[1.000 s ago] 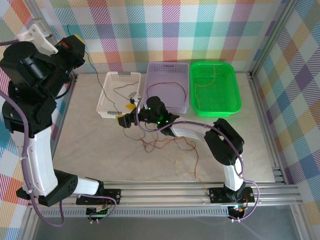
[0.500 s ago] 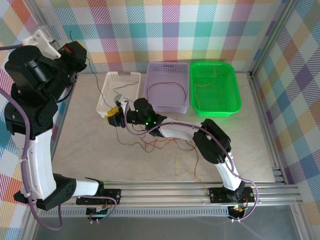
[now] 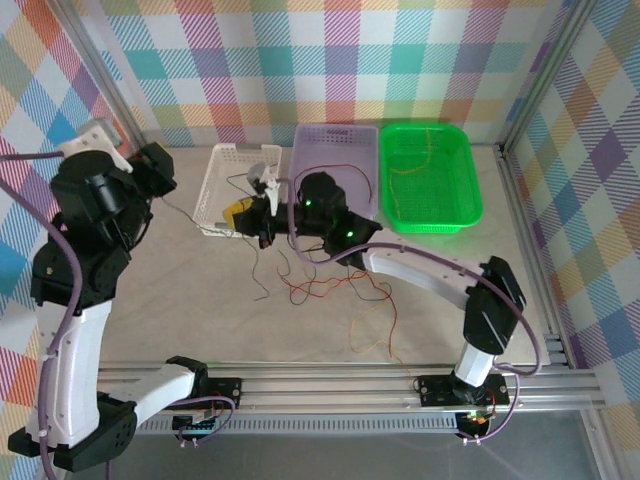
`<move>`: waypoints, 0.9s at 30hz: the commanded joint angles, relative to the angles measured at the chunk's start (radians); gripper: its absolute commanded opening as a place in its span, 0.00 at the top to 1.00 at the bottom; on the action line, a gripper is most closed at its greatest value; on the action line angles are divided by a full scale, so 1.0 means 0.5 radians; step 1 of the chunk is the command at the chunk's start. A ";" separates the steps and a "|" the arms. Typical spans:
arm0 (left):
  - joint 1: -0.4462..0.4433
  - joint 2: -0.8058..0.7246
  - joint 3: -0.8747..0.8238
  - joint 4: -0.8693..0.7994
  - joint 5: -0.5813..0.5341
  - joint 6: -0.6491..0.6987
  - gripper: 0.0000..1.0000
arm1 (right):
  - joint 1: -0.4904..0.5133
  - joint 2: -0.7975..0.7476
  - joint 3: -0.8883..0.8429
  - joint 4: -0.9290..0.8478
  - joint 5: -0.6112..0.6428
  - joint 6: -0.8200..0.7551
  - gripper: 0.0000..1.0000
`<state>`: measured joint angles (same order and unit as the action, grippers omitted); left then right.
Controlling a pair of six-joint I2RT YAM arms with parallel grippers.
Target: Untangle the cables
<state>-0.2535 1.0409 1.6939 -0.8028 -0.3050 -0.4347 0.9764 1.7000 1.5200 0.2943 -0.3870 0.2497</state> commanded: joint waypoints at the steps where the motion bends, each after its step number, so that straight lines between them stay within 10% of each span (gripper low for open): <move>1: 0.016 -0.052 -0.244 0.056 -0.058 -0.014 0.61 | 0.004 -0.054 0.261 -0.417 0.002 -0.134 1.00; 16: 0.016 -0.596 -1.144 0.052 -0.003 -0.093 0.24 | -0.311 1.107 2.759 -1.658 -0.186 0.018 1.00; 27: 0.013 -0.799 -1.376 0.062 -0.056 -0.035 0.22 | -0.562 1.335 2.643 -0.902 -0.551 0.436 1.00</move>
<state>-0.2535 0.6514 1.0206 -0.7860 -0.3099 -0.4747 0.6842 2.3363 2.7945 -0.2802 -0.5896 0.4011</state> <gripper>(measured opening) 0.783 0.064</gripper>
